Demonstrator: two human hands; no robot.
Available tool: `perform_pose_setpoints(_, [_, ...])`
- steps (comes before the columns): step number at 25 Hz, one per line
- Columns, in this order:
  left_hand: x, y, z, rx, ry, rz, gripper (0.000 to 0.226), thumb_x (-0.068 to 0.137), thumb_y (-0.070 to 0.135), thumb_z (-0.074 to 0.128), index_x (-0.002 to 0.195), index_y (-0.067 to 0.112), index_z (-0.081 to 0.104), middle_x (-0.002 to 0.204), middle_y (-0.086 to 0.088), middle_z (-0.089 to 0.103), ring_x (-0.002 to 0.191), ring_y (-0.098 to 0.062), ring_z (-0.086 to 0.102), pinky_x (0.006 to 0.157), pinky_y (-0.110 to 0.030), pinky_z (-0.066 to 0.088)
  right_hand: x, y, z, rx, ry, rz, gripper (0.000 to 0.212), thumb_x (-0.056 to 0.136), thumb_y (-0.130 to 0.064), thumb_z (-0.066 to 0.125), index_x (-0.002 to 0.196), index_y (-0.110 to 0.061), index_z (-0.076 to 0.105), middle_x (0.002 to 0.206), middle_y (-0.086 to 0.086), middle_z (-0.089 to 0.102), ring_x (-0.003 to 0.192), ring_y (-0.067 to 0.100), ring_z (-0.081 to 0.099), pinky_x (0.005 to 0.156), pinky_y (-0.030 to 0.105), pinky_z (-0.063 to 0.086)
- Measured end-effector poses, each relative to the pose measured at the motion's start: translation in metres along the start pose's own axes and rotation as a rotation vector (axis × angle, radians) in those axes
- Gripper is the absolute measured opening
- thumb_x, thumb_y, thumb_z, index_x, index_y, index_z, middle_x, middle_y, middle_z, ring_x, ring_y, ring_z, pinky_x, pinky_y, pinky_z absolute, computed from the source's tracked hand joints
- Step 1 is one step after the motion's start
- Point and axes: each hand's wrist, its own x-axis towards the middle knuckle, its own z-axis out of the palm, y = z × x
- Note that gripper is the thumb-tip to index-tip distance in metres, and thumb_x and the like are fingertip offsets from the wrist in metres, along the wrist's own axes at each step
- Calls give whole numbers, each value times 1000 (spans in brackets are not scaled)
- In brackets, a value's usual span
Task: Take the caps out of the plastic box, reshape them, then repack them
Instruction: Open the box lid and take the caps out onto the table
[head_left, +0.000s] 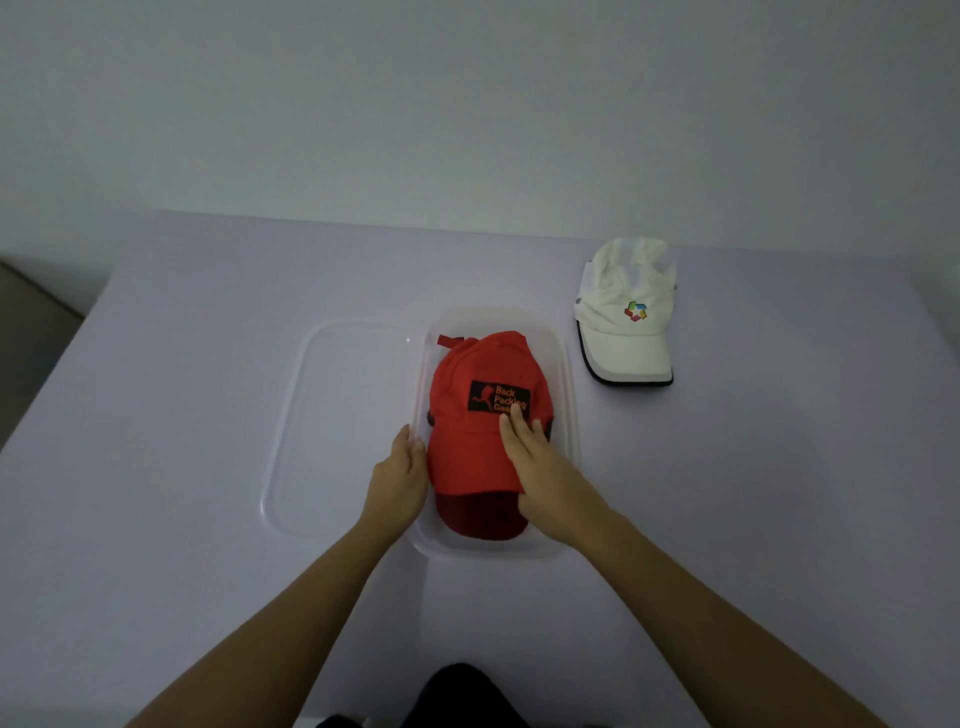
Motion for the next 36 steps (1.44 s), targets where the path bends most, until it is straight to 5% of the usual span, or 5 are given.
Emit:
perform_pose_setpoints(5, [-19,55,-24,-140,203,110,43,102,35,21,130,17,47,138,-4,49,129,-23,41,113,-36,24,-25,-8,-25,113,331,-70,77,84,13,39,148,-12,6,155,1,-9,146,31,2,117,39,21])
perform_pose_setpoints(10, [-41,136,-24,-761,-86,-25,47,99,43,30,118,13,60,116,-6,64,105,-21,61,95,-39,48,-57,-4,-34,-10,752,-197,59,88,-8,31,146,-10,20,156,10,14,141,38,21,106,46,34])
perform_pose_setpoints(16, [-74,196,76,-572,-116,376,24,100,28,36,91,19,56,78,1,56,71,-9,49,69,-28,44,-130,96,-34,-51,1093,32,60,99,-30,36,149,-32,2,159,1,-2,147,19,2,108,53,20])
perform_pose_setpoints(22, [-57,188,225,-377,-378,104,24,98,28,37,82,18,53,68,2,50,67,-18,46,70,-38,43,-192,217,3,-23,856,316,107,76,5,68,149,-30,-2,159,-6,-6,144,15,6,98,43,32])
perform_pose_setpoints(36, [-50,204,354,-22,-517,167,67,91,1,36,150,18,9,151,-6,34,133,-24,39,94,-17,30,-193,352,0,37,458,460,92,81,20,42,141,-22,-14,155,-1,-10,144,34,11,102,49,40])
